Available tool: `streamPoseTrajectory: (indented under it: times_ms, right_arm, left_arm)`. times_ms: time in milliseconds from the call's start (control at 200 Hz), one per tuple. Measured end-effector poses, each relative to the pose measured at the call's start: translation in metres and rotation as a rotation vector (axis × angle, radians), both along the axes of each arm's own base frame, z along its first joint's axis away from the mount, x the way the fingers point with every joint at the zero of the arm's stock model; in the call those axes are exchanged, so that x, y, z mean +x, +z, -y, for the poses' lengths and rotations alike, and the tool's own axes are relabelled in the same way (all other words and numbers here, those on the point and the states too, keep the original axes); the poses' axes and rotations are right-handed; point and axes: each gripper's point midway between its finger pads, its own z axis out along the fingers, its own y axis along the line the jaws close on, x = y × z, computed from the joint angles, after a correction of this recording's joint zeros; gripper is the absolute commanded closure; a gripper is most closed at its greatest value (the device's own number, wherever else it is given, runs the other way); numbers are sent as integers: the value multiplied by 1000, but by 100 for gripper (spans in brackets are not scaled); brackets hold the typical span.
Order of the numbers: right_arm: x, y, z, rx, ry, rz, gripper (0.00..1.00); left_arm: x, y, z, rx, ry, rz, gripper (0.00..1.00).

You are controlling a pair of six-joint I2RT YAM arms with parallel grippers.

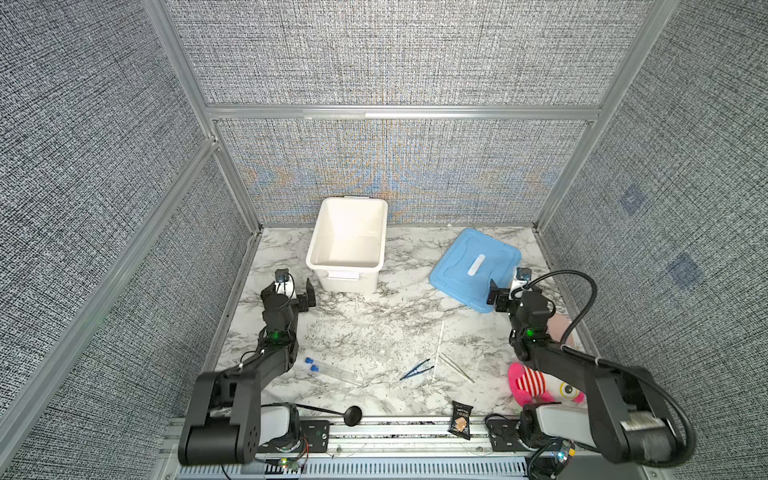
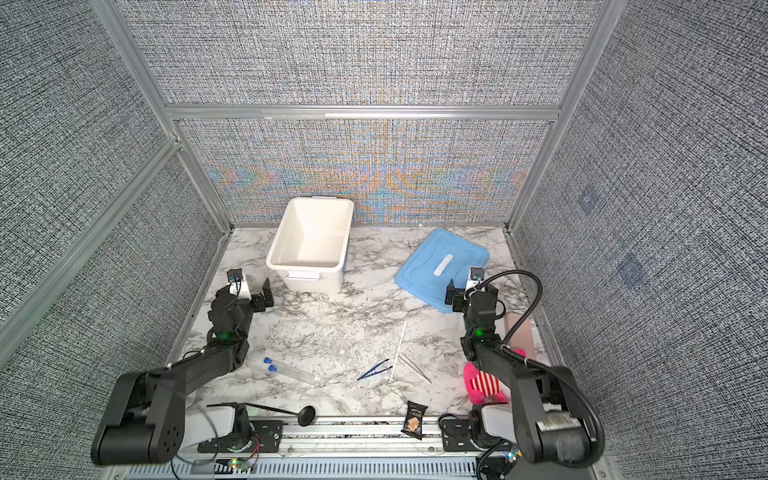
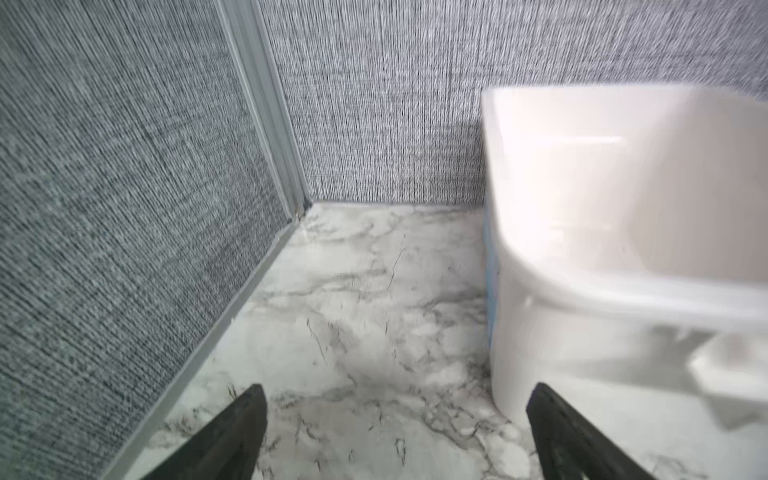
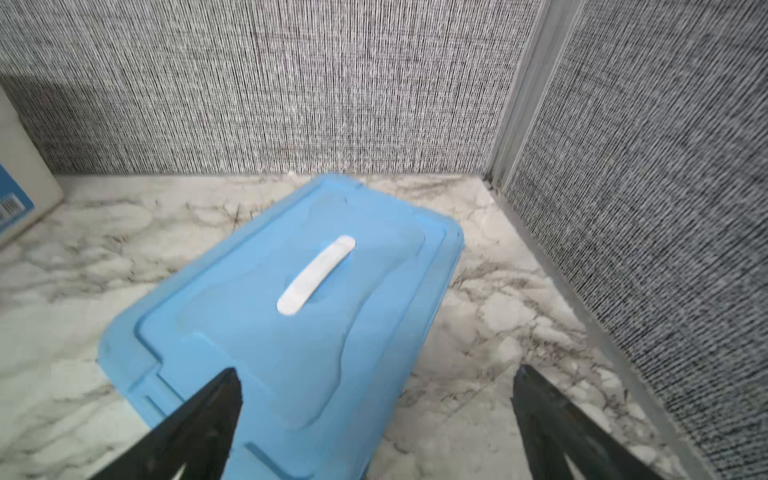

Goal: Organize the chemistry lab equipment
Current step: 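Raise both arms from rest and reach toward the white bin, then grasp the white bin's rim with the left and right grippers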

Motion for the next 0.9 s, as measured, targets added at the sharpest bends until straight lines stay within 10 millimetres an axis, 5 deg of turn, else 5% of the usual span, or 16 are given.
streamPoseTrajectory:
  times_ms: [95,215,400,620,825,900]
  right_arm:
    - [4,60,0,78,-16,56,2]
    - [8,104,-15,188,35,56,7]
    - [11,88,-85,231,247,-119,9]
    - [4,64,-179,162,504,-303,9]
    - [7,60,-208,97,574,-354,11]
    - [9,60,-212,87,582,-375,13]
  left_arm:
    - [-4,59,1,-83,2,84,1]
    - [-12,82,-2,-254,44,80,1]
    - [-16,57,-12,-613,177,-8,1]
    - [34,61,15,-615,74,-195,1]
    - [70,17,37,-522,0,-475,5]
    - [78,4,42,-499,-9,-547,15]
